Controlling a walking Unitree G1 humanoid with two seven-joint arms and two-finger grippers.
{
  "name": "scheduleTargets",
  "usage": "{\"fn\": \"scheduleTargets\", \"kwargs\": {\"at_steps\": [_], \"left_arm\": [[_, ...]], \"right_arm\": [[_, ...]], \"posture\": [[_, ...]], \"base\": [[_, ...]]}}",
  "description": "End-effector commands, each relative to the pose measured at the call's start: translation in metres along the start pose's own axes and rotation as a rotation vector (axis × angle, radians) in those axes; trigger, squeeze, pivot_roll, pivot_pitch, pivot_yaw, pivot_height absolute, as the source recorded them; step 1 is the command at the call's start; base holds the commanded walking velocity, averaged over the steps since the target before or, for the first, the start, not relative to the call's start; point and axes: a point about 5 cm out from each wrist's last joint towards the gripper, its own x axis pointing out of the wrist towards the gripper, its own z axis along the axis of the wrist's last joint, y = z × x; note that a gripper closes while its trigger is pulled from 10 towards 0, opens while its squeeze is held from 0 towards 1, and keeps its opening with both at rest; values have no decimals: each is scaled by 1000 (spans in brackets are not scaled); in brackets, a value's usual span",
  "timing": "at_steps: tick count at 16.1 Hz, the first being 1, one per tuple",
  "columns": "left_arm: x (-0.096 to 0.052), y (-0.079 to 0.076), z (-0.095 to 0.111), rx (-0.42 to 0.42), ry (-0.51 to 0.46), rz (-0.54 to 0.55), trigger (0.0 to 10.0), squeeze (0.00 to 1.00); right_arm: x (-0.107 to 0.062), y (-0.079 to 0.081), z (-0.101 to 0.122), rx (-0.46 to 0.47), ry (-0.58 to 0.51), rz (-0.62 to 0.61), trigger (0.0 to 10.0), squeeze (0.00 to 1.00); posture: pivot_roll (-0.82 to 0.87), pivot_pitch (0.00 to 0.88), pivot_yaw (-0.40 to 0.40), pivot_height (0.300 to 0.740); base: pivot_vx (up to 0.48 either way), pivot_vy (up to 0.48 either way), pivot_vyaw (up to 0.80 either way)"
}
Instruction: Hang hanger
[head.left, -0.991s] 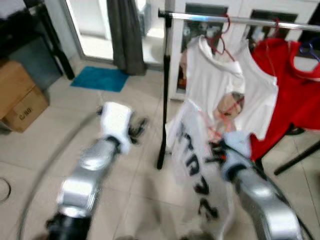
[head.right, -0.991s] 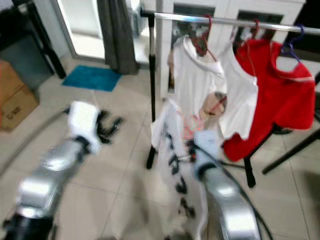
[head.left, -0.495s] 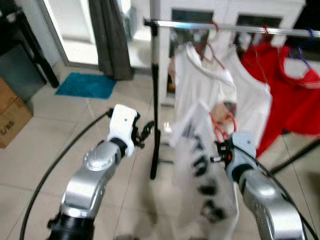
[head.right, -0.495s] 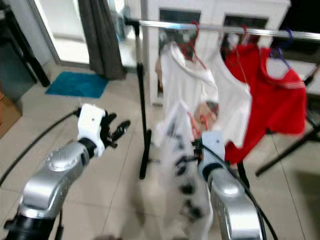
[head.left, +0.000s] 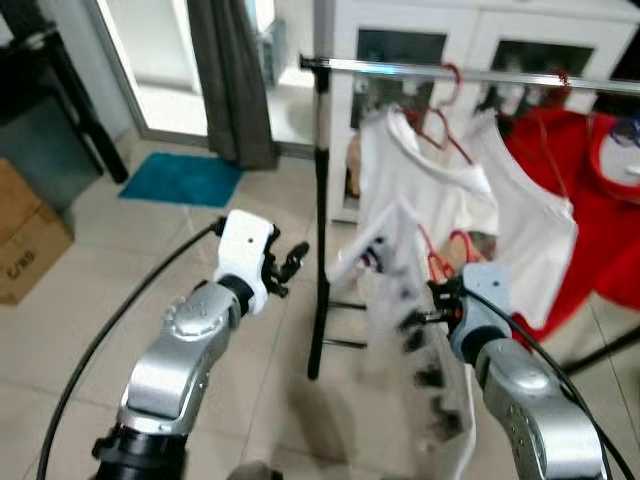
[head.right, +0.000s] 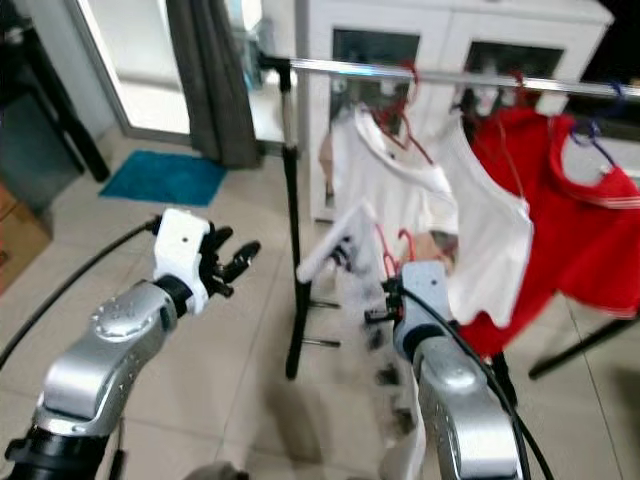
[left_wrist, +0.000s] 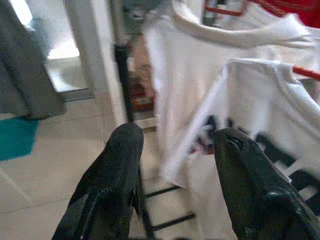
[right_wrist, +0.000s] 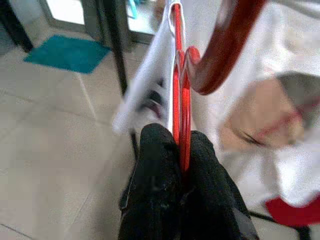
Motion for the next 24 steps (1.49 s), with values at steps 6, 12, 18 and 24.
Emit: {"fn": "scheduleTargets", "kwargs": {"at_steps": [6, 12, 18, 24], "left_arm": [[-4, 5, -1, 18, 6, 11, 10000, 0], [-4, 6, -1, 25, 1, 22, 10000, 0], [-6, 5, -1, 55, 3, -4, 10000, 0], [-7, 2, 3, 123, -3, -110, 10000, 0]], "right_arm": [[1, 8, 3, -26, -18, 41, 10000, 0], [3, 10, 4, -61, -29, 72, 10000, 0], [4, 18, 27, -27, -102, 95, 10000, 0], [11, 21, 62, -84, -174, 68, 10000, 0]], "posture": [[-11, 43, -1, 740], [-5, 25, -16, 740], [4, 21, -14, 740], [12, 22, -9, 740]], "base": [[361, 0, -267], [361, 0, 0], [366, 0, 0], [174, 0, 0]]}}
